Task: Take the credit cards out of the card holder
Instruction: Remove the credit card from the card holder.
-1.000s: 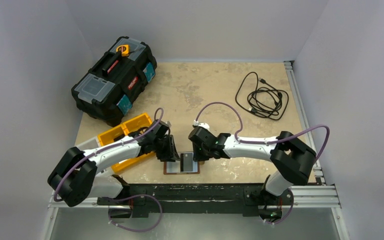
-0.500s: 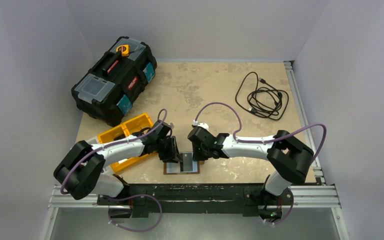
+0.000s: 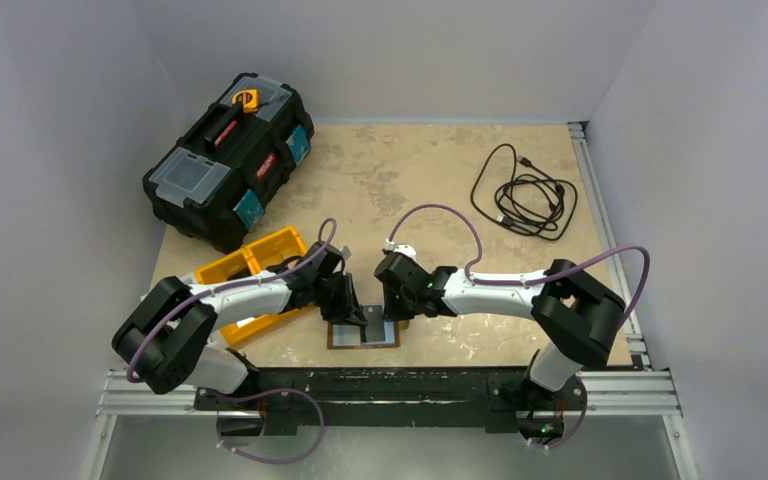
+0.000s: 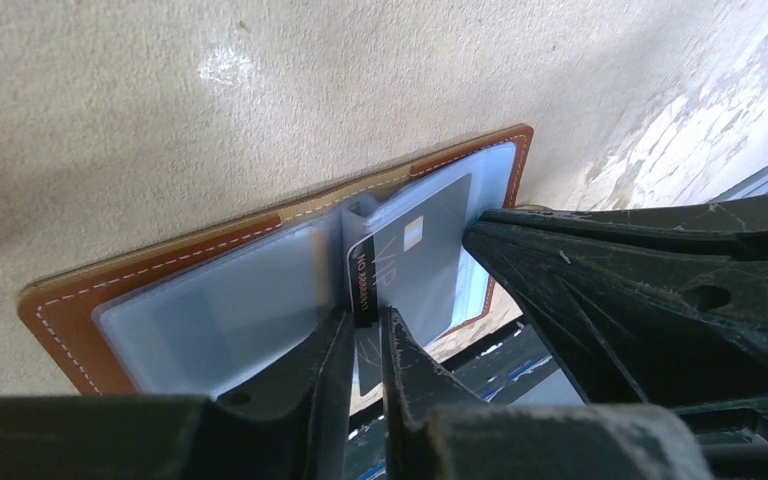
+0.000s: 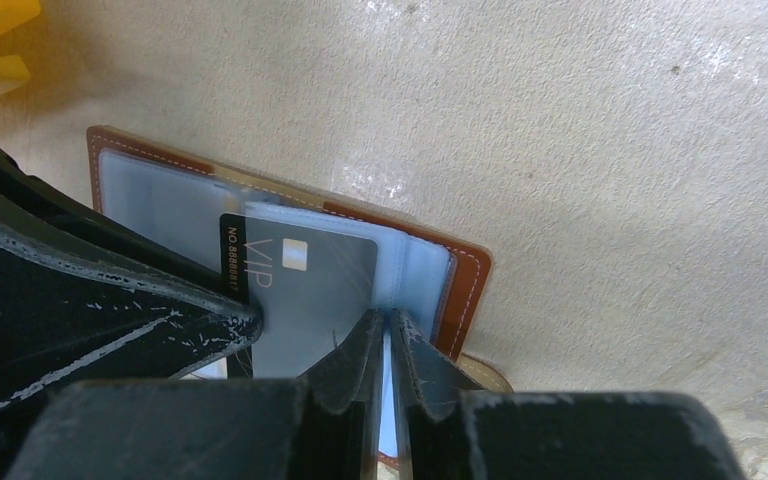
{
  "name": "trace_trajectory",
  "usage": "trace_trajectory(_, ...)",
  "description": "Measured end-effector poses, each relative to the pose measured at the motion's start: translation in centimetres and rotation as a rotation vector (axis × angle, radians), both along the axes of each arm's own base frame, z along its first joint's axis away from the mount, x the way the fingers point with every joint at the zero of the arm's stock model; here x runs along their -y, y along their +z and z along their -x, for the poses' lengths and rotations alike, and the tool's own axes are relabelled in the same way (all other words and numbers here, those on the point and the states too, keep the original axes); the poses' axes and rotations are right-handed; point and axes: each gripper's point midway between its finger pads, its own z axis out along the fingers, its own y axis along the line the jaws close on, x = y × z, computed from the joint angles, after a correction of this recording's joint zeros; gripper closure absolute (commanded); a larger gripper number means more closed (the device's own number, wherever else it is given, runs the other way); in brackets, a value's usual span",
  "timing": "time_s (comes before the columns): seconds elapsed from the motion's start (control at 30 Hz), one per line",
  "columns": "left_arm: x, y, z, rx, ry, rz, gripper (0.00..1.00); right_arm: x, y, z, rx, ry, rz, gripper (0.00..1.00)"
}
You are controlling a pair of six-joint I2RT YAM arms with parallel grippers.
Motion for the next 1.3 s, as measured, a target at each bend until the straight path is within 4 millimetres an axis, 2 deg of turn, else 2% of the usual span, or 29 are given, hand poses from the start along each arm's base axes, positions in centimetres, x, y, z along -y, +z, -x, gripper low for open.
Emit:
trace_trajectory(0.07,0.0,0.0,0.0,-0.002,0.002,0.002,1.0,0.0,0.0,0.0,-0.001,0.0,0.0,0.95)
trace_trajectory(0.4,-0.1,0.9,-0.1,0.004,0.011,0.023,1.0,0.0,-0.1,0.0,-0.002,-0.01,-0.009,0.97)
trace_trajectory(0.73,-1.9,1.0,0.3,0.009,0.022,-0.036,1.0,-0.7,-0.2,-0.2,-0.009,-0.019,-0.049,0.98)
trace_trajectory(1.17,-3.4,1.3,0.3,0.028,0.029,-0.074,1.0,-1.3,-0.3,-0.2,-0.011,-0.02,-0.092,0.99)
trace_trajectory(1.23,-3.5,1.4,0.3,0.028,0.032,-0.076,0.97,-1.4,-0.3,-0.2,-0.013,-0.018,-0.097,0.99)
trace_trajectory(1.3,-3.5,1.4,0.3,0.028,0.032,-0.077,0.9,-1.4,-0.3,-0.2,-0.016,-0.016,-0.101,1.0)
